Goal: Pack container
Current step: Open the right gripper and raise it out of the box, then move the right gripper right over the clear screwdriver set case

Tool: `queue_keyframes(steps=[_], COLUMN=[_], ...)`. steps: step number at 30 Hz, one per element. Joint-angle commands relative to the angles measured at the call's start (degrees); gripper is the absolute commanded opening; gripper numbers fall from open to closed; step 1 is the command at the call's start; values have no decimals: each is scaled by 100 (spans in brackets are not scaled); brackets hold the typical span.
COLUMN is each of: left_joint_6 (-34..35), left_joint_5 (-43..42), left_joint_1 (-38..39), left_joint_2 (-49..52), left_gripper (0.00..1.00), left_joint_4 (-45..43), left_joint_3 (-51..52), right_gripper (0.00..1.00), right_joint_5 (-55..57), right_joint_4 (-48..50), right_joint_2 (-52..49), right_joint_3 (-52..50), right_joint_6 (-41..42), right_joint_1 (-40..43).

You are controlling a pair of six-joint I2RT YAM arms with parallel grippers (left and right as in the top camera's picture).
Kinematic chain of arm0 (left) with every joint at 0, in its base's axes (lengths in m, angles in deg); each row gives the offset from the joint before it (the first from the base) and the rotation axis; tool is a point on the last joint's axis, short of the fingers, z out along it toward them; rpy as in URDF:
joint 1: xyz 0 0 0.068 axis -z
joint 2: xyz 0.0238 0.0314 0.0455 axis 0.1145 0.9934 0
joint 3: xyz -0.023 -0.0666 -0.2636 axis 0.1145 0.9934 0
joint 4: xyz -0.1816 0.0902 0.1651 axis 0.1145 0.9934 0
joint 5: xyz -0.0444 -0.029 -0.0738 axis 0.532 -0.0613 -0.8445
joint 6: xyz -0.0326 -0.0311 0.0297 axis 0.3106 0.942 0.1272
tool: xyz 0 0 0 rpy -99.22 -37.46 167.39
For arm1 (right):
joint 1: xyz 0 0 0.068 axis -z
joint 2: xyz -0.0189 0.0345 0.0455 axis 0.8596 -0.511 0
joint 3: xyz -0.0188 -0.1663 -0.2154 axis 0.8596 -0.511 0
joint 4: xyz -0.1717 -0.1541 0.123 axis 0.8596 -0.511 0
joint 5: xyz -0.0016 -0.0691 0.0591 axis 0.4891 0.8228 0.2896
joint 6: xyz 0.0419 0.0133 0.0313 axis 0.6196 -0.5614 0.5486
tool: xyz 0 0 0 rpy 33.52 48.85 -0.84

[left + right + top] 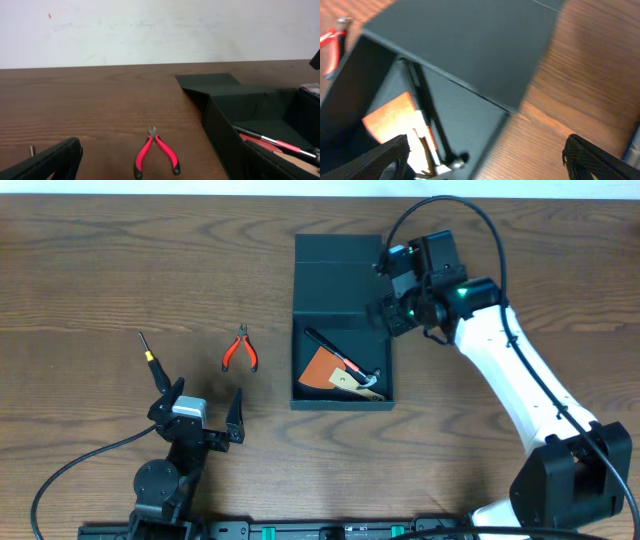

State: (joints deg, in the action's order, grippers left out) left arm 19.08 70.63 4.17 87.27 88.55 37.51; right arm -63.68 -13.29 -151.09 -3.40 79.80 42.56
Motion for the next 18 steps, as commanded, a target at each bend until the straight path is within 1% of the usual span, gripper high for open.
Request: queue_keyframes(steps=[1,4,10,13,18], left_joint_6=[26,28,26,28,26], left_joint_5=[-125,-125,-125,-125,-125], left_joint_1=[33,33,33,33,33], left_joint_2=[-35,-35,-35,-35,-35], left_gripper=[99,99,99,98,99], left_joint_4=[205,205,205,205,205], left_joint_3=[92,92,92,92,92], right_gripper=[94,99,99,99,99], right_joint_5=[289,286,317,575,907], right_joint_4=[-94,-144,-262,-365,-599], right_joint_2=[-24,-26,-26,-26,-26], right_joint_3=[118,118,118,118,118], right_joint_6=[267,256,345,597,597], right_joint_1=[229,435,925,1259,1860])
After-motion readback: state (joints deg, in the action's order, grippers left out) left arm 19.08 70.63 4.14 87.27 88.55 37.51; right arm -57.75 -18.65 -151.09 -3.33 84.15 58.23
